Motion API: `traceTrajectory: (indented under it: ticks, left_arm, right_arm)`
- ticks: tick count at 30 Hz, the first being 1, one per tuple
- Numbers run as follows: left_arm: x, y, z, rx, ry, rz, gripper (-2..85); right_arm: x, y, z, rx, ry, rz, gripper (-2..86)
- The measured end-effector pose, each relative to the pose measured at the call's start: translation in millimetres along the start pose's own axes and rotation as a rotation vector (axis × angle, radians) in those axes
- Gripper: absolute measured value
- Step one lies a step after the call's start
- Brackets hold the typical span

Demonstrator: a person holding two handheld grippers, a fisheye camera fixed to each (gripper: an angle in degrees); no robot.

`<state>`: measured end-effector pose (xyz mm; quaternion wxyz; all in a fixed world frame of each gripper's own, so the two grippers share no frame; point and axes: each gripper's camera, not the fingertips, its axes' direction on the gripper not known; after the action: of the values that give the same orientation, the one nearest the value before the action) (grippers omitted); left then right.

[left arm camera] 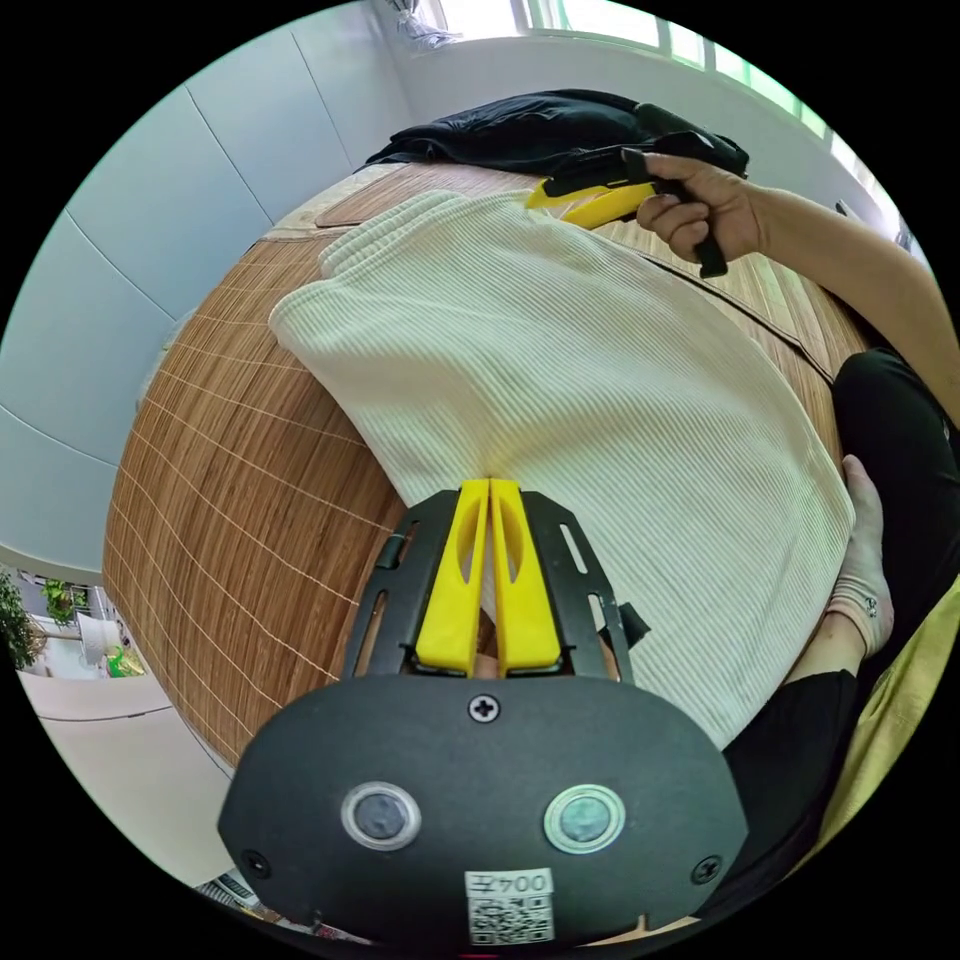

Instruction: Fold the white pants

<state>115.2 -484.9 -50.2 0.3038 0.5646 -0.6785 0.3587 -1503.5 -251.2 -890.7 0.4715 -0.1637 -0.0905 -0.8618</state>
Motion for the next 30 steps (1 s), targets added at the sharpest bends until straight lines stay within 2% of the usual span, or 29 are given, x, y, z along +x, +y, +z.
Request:
traceTrajectory:
  ticks: [2,4,6,9,11,13,14,16,18,22,26,28,30]
  left_arm:
    - [-4,3,-1,0.004,0.008,-0.004,0.7]
    - [-6,6,-2,0.009,0.005,-0.006,0.8]
    - [-5,9,-4,0.012,-0.012,-0.004,0.8]
    - [-2,11,-6,0.013,-0.040,0.003,0.8]
    - [0,12,-7,0.013,-0.057,0.008,0.8]
    - [1,14,-8,0.014,-0.073,0.011,0.8]
    - [1,14,-8,0.014,-0.076,0.011,0.8]
    - [1,15,-9,0.017,-0.081,0.011,0.8]
    - [-2,16,-10,0.018,-0.078,0.010,0.8]
    - [-6,14,-10,0.012,-0.074,0.015,0.8]
    - [-9,12,-10,0.006,-0.071,0.017,0.8]
    - [-12,12,-11,0.009,-0.065,0.009,0.8]
    - [-13,11,-11,0.006,-0.064,0.002,0.8]
  right_arm:
    - [6,-6,10,-0.039,-0.031,0.011,6.2]
    - [-5,-4,5,-0.008,-0.065,-0.029,4.1]
    - [-36,9,-7,0.068,-0.005,-0.119,3.5]
    - [-122,59,-17,0.184,0.216,-0.432,2.9]
    - [-194,117,-2,0.222,0.409,-0.760,2.5]
    - [-235,161,16,0.236,0.529,-0.984,2.4]
    - [-253,185,26,0.245,0.560,-1.102,2.2]
    - [-269,201,31,0.266,0.564,-1.173,2.2]
    - [-270,191,26,0.291,0.548,-1.122,2.3]
    - [-229,120,8,0.320,0.526,-0.824,3.4]
    - [-164,51,28,0.173,0.670,-0.462,3.9]
    - [-163,51,21,0.243,0.663,-0.410,4.5]
    - [-183,61,24,0.298,0.625,-0.478,5.0]
